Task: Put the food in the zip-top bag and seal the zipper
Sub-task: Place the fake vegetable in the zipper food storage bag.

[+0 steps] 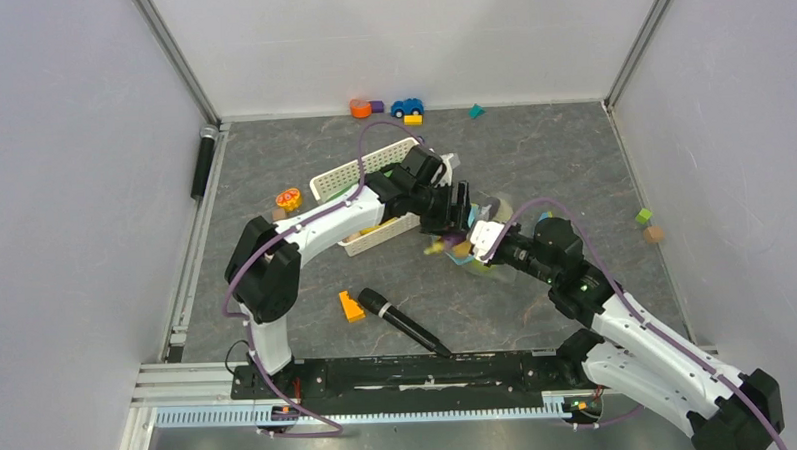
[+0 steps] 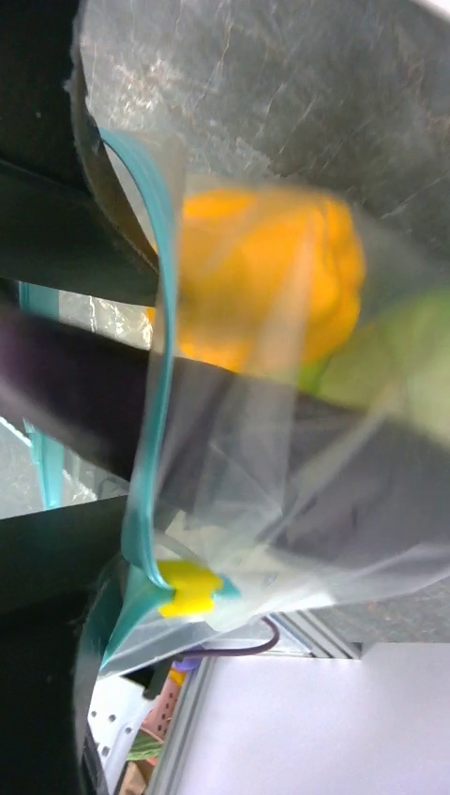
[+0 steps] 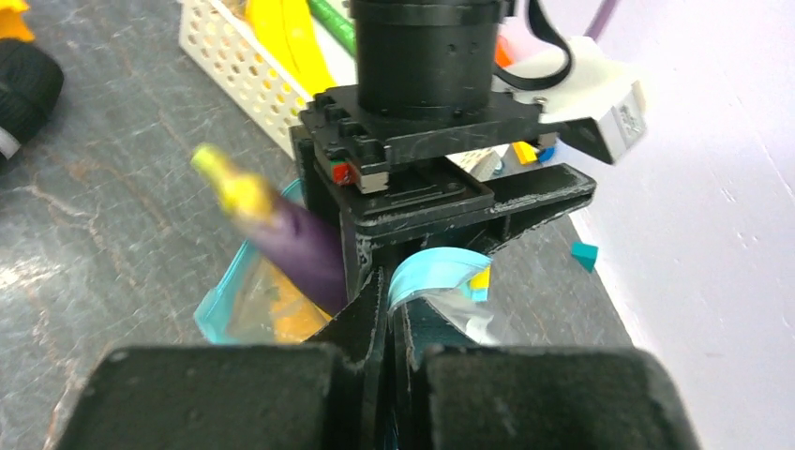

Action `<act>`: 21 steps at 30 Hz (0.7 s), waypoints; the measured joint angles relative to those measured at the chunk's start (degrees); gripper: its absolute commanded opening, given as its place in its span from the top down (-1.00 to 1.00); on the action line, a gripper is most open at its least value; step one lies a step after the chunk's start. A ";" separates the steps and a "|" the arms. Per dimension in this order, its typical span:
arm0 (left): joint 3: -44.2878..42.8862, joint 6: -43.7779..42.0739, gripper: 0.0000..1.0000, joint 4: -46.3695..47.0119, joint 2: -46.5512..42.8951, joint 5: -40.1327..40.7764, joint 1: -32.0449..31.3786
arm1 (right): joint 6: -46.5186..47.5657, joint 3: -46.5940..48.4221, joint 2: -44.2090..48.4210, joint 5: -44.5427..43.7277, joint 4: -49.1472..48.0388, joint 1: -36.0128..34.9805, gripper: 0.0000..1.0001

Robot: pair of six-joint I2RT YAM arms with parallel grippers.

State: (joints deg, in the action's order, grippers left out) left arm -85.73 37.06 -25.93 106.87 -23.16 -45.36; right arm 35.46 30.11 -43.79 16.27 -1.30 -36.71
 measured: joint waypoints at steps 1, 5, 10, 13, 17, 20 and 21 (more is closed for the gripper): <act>0.22 0.13 -0.90 0.26 -0.02 0.90 0.24 | -0.70 0.02 -0.28 -1.01 -0.85 -0.02 0.95; 0.74 0.35 -0.99 2.14 -0.66 5.16 1.07 | -6.75 3.80 -5.97 -8.35 -1.66 -0.87 0.97; 1.11 0.07 -0.99 2.58 -4.90 10.36 2.03 | -12.46 10.58 -11.58 -12.63 0.37 -1.44 0.98; 1.09 -1.38 -0.99 2.38 -8.44 13.16 2.14 | -14.93 12.13 -11.63 -14.19 0.28 -1.49 0.96; -0.24 -4.13 -0.99 1.40 -11.56 15.37 1.88 | -17.27 12.44 -10.38 -14.99 0.20 -1.51 0.96; -4.57 -5.31 -0.99 1.64 -11.69 15.63 1.68 | -18.95 12.44 -10.27 -14.80 1.36 -1.88 0.95; -5.38 -5.49 -0.99 2.40 -11.98 15.67 1.55 | -19.78 12.44 -10.27 -14.80 2.27 -1.92 0.96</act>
State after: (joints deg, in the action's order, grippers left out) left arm -91.11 31.57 -23.53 94.89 -7.49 -43.81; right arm 15.68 42.54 -54.06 1.48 0.97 -38.63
